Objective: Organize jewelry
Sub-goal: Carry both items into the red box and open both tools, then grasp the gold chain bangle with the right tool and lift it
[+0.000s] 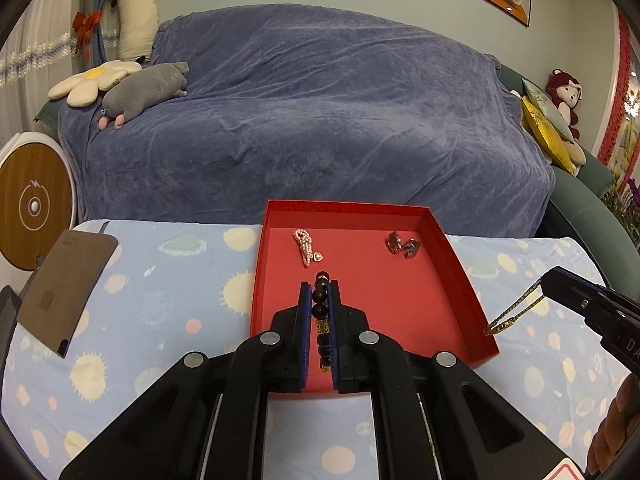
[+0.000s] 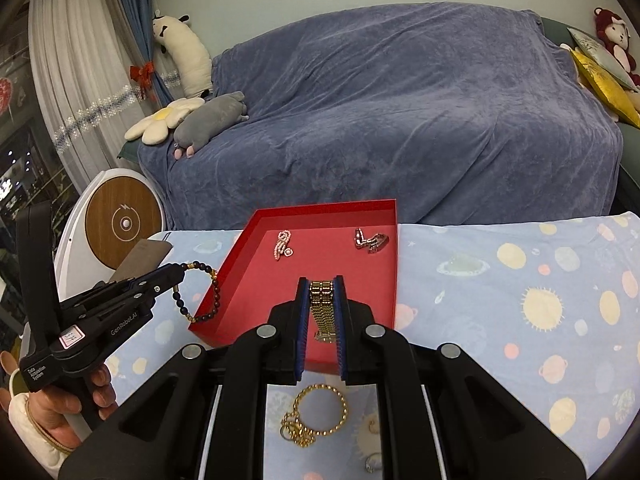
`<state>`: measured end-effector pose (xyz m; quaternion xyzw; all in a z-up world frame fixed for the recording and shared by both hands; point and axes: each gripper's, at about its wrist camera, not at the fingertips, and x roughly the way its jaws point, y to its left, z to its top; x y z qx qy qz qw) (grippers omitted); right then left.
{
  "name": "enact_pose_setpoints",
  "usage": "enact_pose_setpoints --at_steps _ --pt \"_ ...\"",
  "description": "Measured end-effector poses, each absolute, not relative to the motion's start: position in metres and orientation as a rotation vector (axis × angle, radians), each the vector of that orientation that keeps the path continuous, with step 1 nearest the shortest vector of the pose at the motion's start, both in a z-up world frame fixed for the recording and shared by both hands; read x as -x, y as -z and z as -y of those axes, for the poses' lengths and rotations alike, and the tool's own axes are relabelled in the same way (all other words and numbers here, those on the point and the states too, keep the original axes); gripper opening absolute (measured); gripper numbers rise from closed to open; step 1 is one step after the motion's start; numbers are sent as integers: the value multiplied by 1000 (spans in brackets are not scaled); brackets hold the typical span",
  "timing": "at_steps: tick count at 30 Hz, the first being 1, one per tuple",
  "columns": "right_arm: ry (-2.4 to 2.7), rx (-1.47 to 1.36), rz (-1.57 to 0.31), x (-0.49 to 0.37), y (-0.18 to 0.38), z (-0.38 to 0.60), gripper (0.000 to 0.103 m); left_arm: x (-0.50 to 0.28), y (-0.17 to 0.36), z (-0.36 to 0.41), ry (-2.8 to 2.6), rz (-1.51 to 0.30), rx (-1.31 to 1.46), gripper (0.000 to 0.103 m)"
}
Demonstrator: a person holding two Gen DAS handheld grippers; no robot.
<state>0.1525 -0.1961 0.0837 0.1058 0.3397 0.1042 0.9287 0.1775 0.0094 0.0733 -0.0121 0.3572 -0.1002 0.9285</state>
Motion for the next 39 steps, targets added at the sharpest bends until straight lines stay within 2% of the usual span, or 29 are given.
enact_pose_setpoints --at_steps 10,16,19,21,23,25,26,34,39 --pt "-174 -193 -805 -233 -26 195 11 -250 -15 -3 173 -846 26 6" --pt "-158 -183 -861 -276 3 196 11 -279 1 -4 153 -867 20 6" --pt "-142 -177 -834 -286 1 195 14 -289 -1 -6 133 -858 38 17" --pt "-128 -163 -804 -286 -7 194 16 -294 -7 -7 108 -839 41 37" --pt "-127 -168 -767 -280 -18 197 18 -292 -15 -11 98 -818 63 44" --pt "-132 -179 -733 -263 -32 200 30 -285 -25 -19 102 -803 93 46" --pt "-139 -177 -723 -253 -38 201 32 -278 -31 -23 104 -796 107 46" --pt "-187 -169 -728 -154 -72 204 34 -201 -71 -47 97 -763 84 52" --pt "-181 -179 -750 -99 -73 206 35 -148 -72 -52 100 -775 47 58"
